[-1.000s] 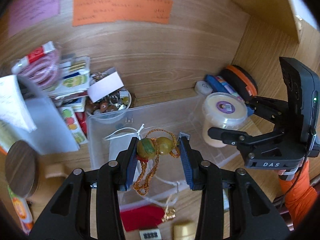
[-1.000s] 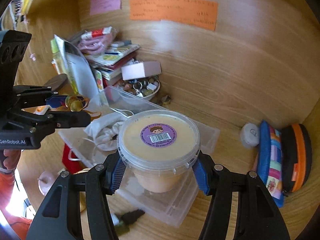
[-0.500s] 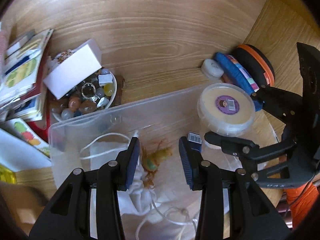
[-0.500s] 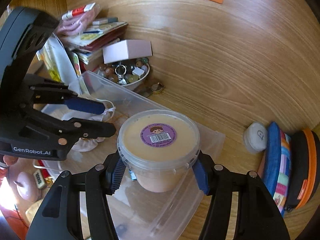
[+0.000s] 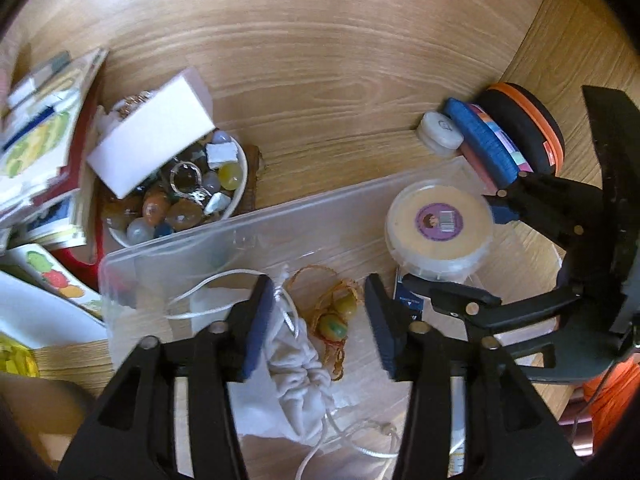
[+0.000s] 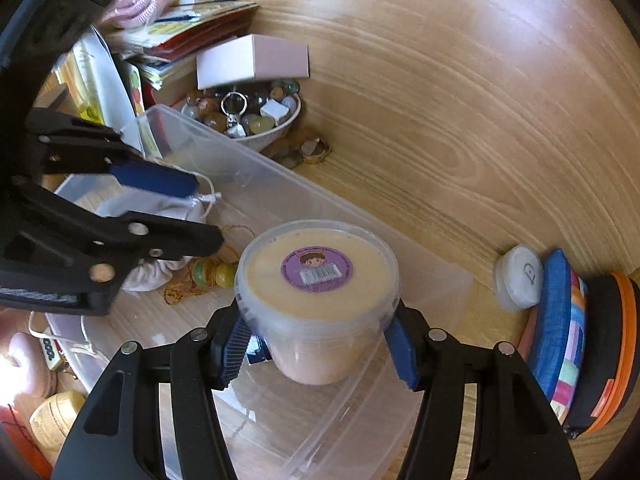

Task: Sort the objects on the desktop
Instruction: 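Lower the necklace and cream tub into the clear box and open both grippers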

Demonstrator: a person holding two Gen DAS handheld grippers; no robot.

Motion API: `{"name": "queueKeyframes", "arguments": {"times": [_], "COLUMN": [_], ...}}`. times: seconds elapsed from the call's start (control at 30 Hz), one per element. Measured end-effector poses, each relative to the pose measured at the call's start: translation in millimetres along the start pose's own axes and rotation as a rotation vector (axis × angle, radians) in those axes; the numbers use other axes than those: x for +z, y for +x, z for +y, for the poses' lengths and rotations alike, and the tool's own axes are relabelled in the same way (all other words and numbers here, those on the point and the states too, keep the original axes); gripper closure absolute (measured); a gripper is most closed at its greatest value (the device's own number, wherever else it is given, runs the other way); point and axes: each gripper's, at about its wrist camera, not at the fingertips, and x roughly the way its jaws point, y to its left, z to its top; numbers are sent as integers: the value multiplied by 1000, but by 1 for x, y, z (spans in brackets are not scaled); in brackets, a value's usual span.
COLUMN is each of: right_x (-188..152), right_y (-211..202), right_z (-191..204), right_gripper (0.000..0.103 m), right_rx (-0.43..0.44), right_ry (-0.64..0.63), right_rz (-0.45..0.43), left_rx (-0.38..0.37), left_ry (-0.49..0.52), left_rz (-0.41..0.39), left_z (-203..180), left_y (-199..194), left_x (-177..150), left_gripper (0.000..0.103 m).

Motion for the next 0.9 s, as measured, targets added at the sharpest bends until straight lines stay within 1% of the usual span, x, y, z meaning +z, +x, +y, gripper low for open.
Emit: {"name": "queueKeyframes", "arguments": {"times": [0.03, 0.07, 0.1, 0.2, 0.23, 0.27, 0.33, 0.37, 0.43, 0.57, 0.63, 0.77, 0.9], "right_x": [-1, -1, -1, -4, -5, -6, -8, -9, -13, -14, -17, -24, -38], "right_y": [-3, -6, -10, -20, -25, -31, -43, -51, -62, -83, -96, -116, -141], "right_z": [0, 0, 0, 2, 3, 4, 7, 7, 10, 12, 19, 31, 43], "right_gripper": [47, 45, 43, 41, 40, 38, 33, 30, 27, 27, 27, 27, 25], "right_rx": [-5, -13, -26, -30, -52, -72, -75, -74, -81, -99, -110, -133, -144], "right_ry": [-1, 1, 3, 3, 0, -3, 1, 7, 9, 11, 7, 7, -2], "right_rz": [-7, -13, -16, -28, -38, -51, -79, -97, -117, -145, -160, -191, -234], "left_rx": [8, 16, 24, 32, 36, 43, 48, 56, 66, 88, 104, 133, 164], "left_ry": [3, 5, 3, 0, 0, 0, 1, 3, 7, 19, 24, 32, 33], "left_rz": [-10, -19, -26, -41, -46, -54, -67, -76, -87, -121, -144, -184, -232], "left_z": [0, -1, -2, -2, -1, -2, -3, -4, -10, -14, -19, -29, -35], "left_y": [-3, -6, -8, -18, -21, -25, -32, -37, -41, -63, -75, -94, -114], "left_x": [-1, -2, -2, -4, -4, -5, -8, -10, -11, -21, -26, -37, -53], "left_gripper": [44, 43, 42, 41, 40, 39, 35, 35, 34, 33, 29, 27, 17]}}
